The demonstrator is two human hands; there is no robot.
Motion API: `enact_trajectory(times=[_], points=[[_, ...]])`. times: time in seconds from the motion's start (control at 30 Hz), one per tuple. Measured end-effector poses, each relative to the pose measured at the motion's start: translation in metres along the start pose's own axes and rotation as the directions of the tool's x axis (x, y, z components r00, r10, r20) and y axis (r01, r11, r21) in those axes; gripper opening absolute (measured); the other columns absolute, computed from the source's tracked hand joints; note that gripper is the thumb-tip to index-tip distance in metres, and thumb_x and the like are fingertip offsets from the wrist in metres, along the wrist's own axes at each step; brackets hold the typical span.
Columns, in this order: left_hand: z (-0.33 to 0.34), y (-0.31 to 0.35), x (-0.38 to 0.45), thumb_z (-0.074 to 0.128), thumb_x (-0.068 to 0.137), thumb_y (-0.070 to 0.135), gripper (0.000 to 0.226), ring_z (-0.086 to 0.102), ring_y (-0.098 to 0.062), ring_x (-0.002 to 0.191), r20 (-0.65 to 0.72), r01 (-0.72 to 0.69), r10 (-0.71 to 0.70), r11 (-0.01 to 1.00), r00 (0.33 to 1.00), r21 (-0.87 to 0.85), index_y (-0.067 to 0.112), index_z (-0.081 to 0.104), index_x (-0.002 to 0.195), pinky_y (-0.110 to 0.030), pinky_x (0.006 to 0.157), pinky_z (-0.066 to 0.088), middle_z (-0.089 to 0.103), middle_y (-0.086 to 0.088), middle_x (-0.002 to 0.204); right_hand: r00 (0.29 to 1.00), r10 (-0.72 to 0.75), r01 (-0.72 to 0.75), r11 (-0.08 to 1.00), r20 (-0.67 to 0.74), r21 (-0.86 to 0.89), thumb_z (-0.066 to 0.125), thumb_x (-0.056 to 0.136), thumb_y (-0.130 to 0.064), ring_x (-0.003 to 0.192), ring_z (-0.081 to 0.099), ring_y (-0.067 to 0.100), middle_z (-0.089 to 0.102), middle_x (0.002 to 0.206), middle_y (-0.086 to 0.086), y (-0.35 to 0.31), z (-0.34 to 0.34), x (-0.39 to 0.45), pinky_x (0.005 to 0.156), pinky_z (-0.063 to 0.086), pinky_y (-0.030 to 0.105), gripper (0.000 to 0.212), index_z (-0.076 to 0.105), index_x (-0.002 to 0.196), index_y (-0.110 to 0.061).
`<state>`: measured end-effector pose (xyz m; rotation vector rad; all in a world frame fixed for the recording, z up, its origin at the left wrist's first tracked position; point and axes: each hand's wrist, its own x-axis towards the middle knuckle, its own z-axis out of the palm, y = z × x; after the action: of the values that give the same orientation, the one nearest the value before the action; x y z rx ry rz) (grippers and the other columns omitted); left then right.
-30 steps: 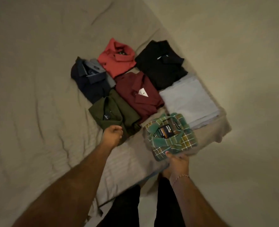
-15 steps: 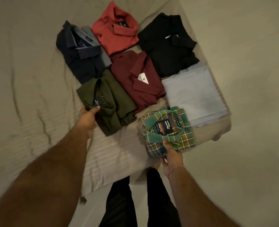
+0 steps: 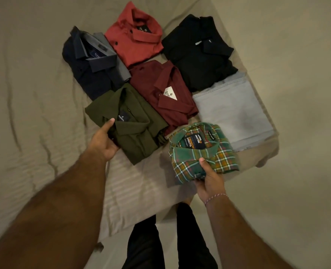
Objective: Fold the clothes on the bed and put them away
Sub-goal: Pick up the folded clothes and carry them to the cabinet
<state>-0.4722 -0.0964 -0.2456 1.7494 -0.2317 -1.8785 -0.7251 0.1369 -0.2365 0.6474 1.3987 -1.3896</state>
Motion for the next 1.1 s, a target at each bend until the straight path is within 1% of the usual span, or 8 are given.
enact_trajectory(times=[0.33,0.47,0.6,0.77,0.83,0.9,1.0,1.1], points=[[0.017,-0.014,-0.101,0.066,0.101,0.035,0.016,0.068,-0.024,0.112,-0.025,-0.137,0.139,0.988,0.990,0.067,0.027,0.068,0.114,-0.052,0.106,0.051,0.074,0.000,0.115,0.989,-0.095,0.107,0.989,0.113,-0.104,0.069,0.093,-0.004,0.119,0.067,0.040,0.071,0.129,0.015,-0.027,-0.054,-0.101,0.094,0.053,0.069,0.043,0.062,0.135,-0.010],[0.005,-0.025,-0.162,0.070,0.095,0.039,0.047,0.064,-0.030,0.126,0.132,-0.138,0.128,0.987,0.983,0.076,0.028,0.061,0.140,-0.048,0.091,0.058,0.071,-0.002,0.131,0.985,-0.157,0.159,0.987,0.075,-0.021,0.062,0.097,-0.008,0.113,0.070,0.038,0.071,0.128,0.015,-0.023,-0.087,-0.171,0.084,0.060,0.056,0.036,0.063,0.133,-0.011],[0.000,-0.045,-0.221,0.063,0.098,0.030,0.032,0.064,-0.029,0.125,0.308,-0.106,0.055,0.983,0.950,0.150,0.029,0.071,0.129,-0.055,0.103,0.051,0.072,-0.001,0.131,0.980,-0.197,0.199,0.974,-0.028,0.105,0.067,0.087,-0.010,0.118,0.066,0.041,0.068,0.133,0.017,-0.004,-0.130,-0.235,0.092,0.057,0.056,0.048,0.061,0.135,-0.011],[0.025,-0.084,-0.283,0.059,0.100,0.035,0.046,0.063,-0.031,0.128,0.470,-0.062,-0.128,0.928,0.873,0.368,0.023,0.059,0.145,-0.047,0.092,0.061,0.069,-0.005,0.137,0.944,-0.287,0.329,0.872,-0.164,0.364,0.062,0.089,-0.008,0.123,0.063,0.043,0.065,0.136,0.020,0.039,-0.211,-0.316,0.098,0.056,0.057,0.052,0.056,0.141,-0.008],[0.045,-0.107,-0.311,0.071,0.091,0.042,0.059,0.060,-0.034,0.131,0.529,-0.086,-0.208,0.874,0.822,0.478,0.021,0.059,0.145,-0.047,0.092,0.061,0.067,-0.007,0.140,0.919,-0.306,0.390,0.797,-0.249,0.460,0.060,0.091,-0.008,0.128,0.059,0.046,0.062,0.140,0.022,0.060,-0.246,-0.346,0.102,0.052,0.061,0.053,0.054,0.144,-0.007],[0.060,-0.132,-0.338,0.077,0.084,0.045,0.070,0.060,-0.036,0.132,0.585,-0.135,-0.291,0.807,0.757,0.575,0.020,0.058,0.147,-0.048,0.092,0.061,0.064,-0.010,0.143,0.893,-0.326,0.447,0.726,-0.310,0.523,0.059,0.092,-0.008,0.129,0.057,0.048,0.060,0.141,0.024,0.087,-0.278,-0.377,0.100,0.053,0.061,0.053,0.053,0.145,-0.008],[0.071,-0.183,-0.389,0.061,0.098,0.034,0.051,0.063,-0.036,0.128,0.630,-0.145,-0.460,0.725,0.625,0.673,0.018,0.057,0.147,-0.049,0.097,0.058,0.066,-0.012,0.140,0.838,-0.321,0.538,0.625,-0.441,0.567,0.056,0.093,-0.012,0.126,0.060,0.046,0.062,0.139,0.023,0.134,-0.321,-0.430,0.093,0.058,0.056,0.051,0.055,0.144,-0.012],[0.069,-0.243,-0.442,0.061,0.098,0.033,0.051,0.063,-0.037,0.128,0.643,-0.230,-0.578,0.628,0.501,0.744,0.018,0.057,0.147,-0.051,0.101,0.056,0.066,-0.012,0.139,0.796,-0.305,0.601,0.501,-0.523,0.623,0.054,0.093,-0.015,0.113,0.069,0.042,0.064,0.137,0.023,0.192,-0.357,-0.479,0.083,0.062,0.052,0.050,0.056,0.143,-0.011]])
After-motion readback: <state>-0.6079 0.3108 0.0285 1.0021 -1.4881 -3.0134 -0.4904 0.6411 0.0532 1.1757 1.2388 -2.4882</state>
